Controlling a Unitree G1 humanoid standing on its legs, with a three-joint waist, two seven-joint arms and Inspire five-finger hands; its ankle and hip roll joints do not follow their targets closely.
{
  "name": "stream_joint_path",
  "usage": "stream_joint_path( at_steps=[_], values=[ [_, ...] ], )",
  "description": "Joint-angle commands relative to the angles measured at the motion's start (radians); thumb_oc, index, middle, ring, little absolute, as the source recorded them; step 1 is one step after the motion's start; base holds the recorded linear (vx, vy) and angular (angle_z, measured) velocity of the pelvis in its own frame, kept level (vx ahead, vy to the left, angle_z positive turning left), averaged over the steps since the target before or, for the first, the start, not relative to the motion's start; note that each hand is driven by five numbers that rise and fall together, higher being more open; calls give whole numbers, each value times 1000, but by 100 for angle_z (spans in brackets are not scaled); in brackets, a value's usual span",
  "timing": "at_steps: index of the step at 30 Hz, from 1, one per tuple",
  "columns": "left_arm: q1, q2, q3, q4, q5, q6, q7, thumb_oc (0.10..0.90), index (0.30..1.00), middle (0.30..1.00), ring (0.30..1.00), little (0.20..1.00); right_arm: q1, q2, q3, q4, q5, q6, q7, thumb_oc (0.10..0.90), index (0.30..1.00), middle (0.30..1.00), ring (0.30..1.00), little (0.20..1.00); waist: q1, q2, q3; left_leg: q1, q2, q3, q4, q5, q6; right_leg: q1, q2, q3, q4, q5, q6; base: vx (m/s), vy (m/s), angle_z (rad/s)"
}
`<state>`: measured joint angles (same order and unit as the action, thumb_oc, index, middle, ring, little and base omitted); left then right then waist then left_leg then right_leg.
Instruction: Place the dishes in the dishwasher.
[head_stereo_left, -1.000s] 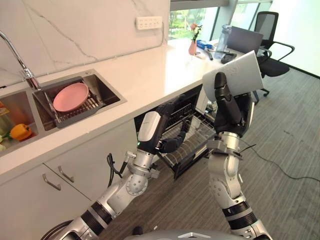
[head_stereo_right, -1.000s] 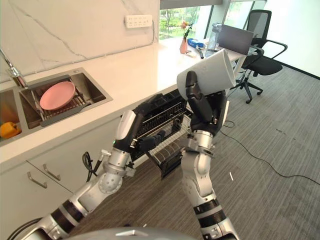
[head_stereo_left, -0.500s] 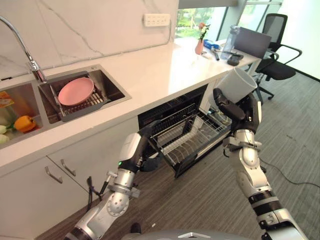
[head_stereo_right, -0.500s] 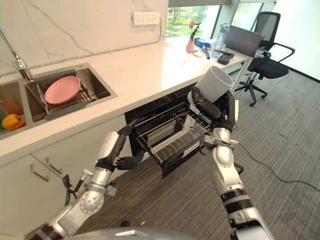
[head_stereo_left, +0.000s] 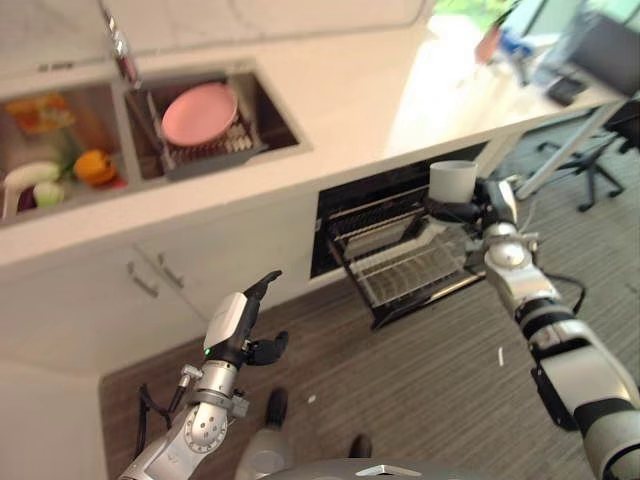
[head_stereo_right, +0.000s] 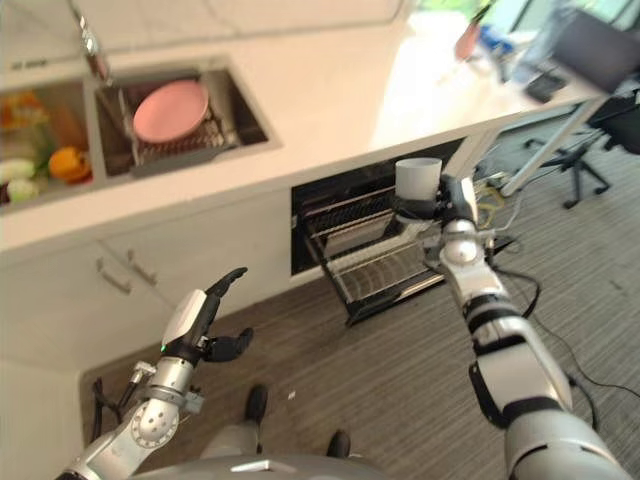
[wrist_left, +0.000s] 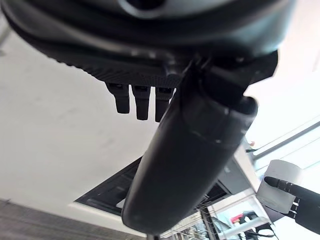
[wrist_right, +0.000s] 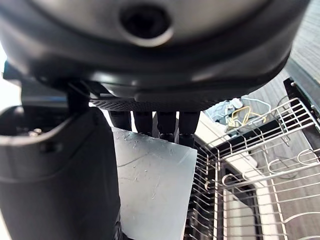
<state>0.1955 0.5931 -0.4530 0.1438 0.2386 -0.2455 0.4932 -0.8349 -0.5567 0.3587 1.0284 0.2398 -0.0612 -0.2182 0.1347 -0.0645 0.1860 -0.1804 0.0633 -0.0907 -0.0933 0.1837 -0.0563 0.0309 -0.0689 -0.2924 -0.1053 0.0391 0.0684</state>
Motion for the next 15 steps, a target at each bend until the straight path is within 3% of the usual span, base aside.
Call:
stream_joint_path(
  at_steps=[1, 7, 9, 15],
  values=[
    [-70, 6, -2, -53, -34, -87, 13, 800, 900, 900, 900, 900, -114, -79, 11, 3, -62, -69, 45, 400, 300, 300, 300, 300, 27, 8, -29, 67, 8, 18, 6, -84, -71, 7, -47, -46, 20, -25, 52, -68, 10, 33],
    [-62, 13, 14, -45, -51, -94, -1, 800, 900, 900, 900, 900, -175, -46, 28, 192, -86, -61, 79, 400, 300, 300, 300, 300, 52, 19, 31, -4, 0, -12, 6, -59, -76, -48, -51, -73, 23, -15, 54, -39, 3, 28],
    [-57, 22, 12, -48, -56, -97, -17, 800, 900, 900, 900, 900, -187, -26, 12, 285, -80, -63, 82, 400, 300, 300, 300, 300, 73, 35, 60, -39, -4, -18, 6, -49, -79, -78, -55, -79, 24, -11, 54, -49, 20, 3],
    [-66, 26, 9, -47, -64, -92, -37, 800, 900, 900, 900, 900, -193, -10, -40, 382, -60, -72, 61, 400, 300, 300, 300, 300, 96, 55, 92, -71, -14, -29, 6, -46, -74, -111, -61, -75, 25, -10, 54, -6, 8, 6]
  ],
)
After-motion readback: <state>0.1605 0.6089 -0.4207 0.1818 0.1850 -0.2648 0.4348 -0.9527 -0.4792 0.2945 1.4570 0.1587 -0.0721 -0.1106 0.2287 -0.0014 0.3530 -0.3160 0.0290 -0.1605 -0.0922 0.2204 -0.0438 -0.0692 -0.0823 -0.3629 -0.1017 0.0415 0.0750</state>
